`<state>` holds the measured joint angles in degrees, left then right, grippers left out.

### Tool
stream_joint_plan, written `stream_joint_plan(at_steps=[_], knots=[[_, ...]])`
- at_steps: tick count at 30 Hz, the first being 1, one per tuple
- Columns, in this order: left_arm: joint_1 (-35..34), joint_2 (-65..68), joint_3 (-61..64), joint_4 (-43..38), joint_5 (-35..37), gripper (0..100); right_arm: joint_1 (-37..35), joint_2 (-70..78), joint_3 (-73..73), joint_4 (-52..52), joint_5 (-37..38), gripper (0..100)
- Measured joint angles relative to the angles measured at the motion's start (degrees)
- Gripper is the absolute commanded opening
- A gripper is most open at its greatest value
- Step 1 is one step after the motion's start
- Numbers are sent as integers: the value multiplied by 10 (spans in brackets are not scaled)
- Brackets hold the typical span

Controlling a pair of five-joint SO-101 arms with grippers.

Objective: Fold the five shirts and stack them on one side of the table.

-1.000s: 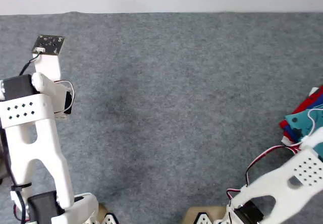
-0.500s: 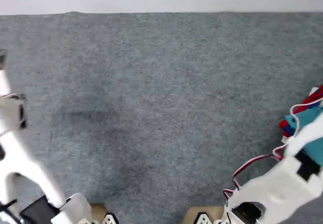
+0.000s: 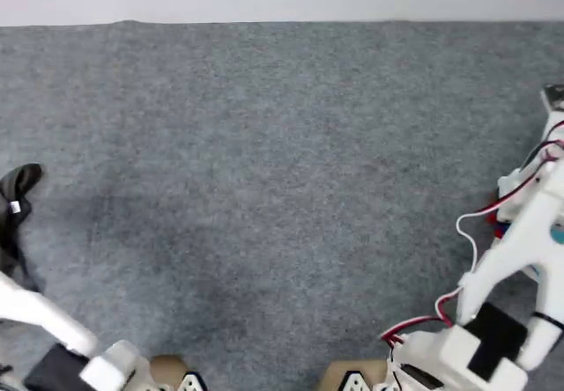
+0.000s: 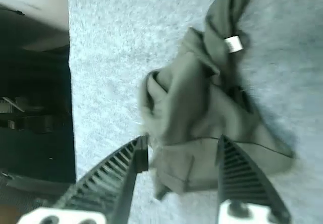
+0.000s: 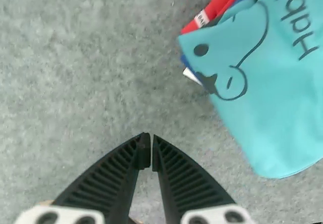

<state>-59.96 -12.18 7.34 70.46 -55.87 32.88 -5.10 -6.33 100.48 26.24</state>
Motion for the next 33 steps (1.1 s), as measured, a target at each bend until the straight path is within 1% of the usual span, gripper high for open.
stream_joint_plan(at_steps=[5, 11, 14, 18, 19, 20, 23, 26, 29, 33], knots=[[-10, 88, 0, -84, -13, 224, -11, -20, 23, 0, 0, 10], [-3, 178, 0, -153, -15, 220, -33, -20, 23, 0, 0, 10], [4, 229, 0, -182, -15, 175, -35, -20, 23, 0, -5, 10], [11, 293, 0, -206, -13, 55, -35, -21, 23, 0, -24, 10], [14, 303, 0, -207, -13, 9, -35, -21, 23, 0, -26, 10], [17, 306, 0, -207, -13, 2, -35, -21, 23, 0, -27, 10], [27, 306, 0, -207, -13, 4, -35, -21, 23, 0, -27, 10], [42, 287, 0, -178, -3, 4, -35, -44, 24, 0, -27, 10], [74, 218, 0, -142, 41, 5, -35, -71, 24, 0, -27, 10], [154, 100, 0, -82, 129, 5, -35, -100, 48, 0, -27, 10]])
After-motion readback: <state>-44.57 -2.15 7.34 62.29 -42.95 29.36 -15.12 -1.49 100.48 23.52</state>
